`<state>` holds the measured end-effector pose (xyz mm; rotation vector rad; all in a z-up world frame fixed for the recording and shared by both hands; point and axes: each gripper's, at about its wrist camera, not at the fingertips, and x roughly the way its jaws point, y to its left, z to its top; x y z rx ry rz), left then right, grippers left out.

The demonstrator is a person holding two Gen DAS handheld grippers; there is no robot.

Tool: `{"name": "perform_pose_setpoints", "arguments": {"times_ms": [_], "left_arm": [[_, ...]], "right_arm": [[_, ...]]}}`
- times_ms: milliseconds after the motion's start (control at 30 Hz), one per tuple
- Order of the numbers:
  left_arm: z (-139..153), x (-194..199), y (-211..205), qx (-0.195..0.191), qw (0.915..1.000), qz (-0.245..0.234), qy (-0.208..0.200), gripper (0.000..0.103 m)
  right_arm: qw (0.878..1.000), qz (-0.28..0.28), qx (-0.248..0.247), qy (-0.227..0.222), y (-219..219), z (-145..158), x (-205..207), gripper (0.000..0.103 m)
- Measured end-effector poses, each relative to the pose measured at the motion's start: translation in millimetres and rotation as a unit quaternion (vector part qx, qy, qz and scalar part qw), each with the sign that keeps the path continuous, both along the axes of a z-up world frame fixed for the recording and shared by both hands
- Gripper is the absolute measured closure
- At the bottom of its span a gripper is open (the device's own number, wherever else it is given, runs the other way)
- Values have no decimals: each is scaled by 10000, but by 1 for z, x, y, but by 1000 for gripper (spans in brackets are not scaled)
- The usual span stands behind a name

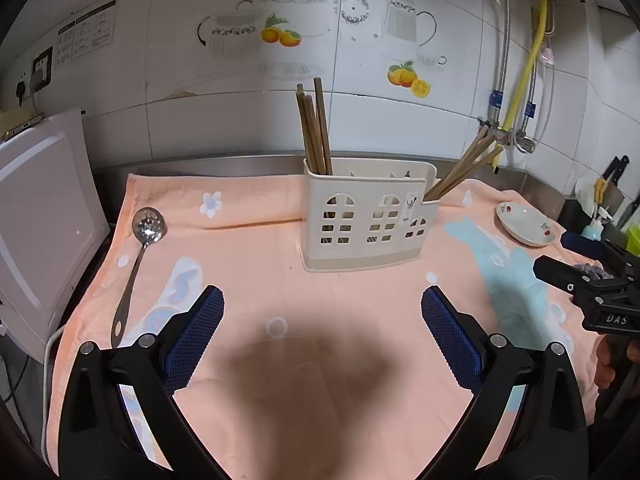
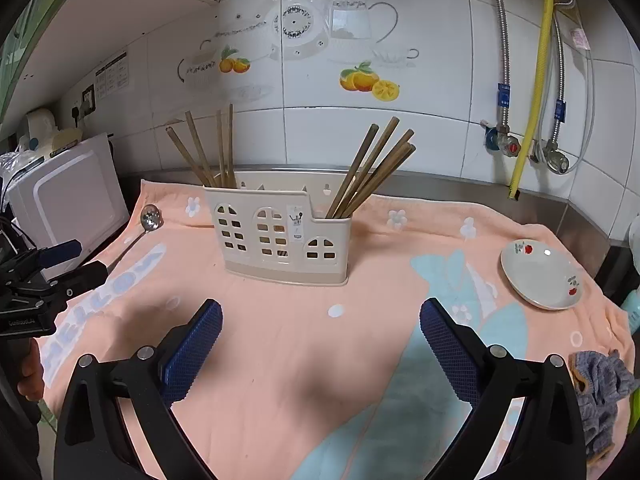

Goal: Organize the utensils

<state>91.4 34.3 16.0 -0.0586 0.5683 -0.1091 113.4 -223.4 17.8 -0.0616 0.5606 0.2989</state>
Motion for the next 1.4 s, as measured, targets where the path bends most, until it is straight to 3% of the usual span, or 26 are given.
{"name": "perform_pose_setpoints", "arguments": {"times_ms": [700, 1400], "left_arm": [[5, -9, -10, 192, 9998, 31, -59, 5], [6, -13, -13, 95, 9999, -43, -88, 5]], "right_arm": [[9999, -37, 91, -33, -6, 2, -7, 7], [9999, -11, 135, -40, -8, 4, -12, 7]]}}
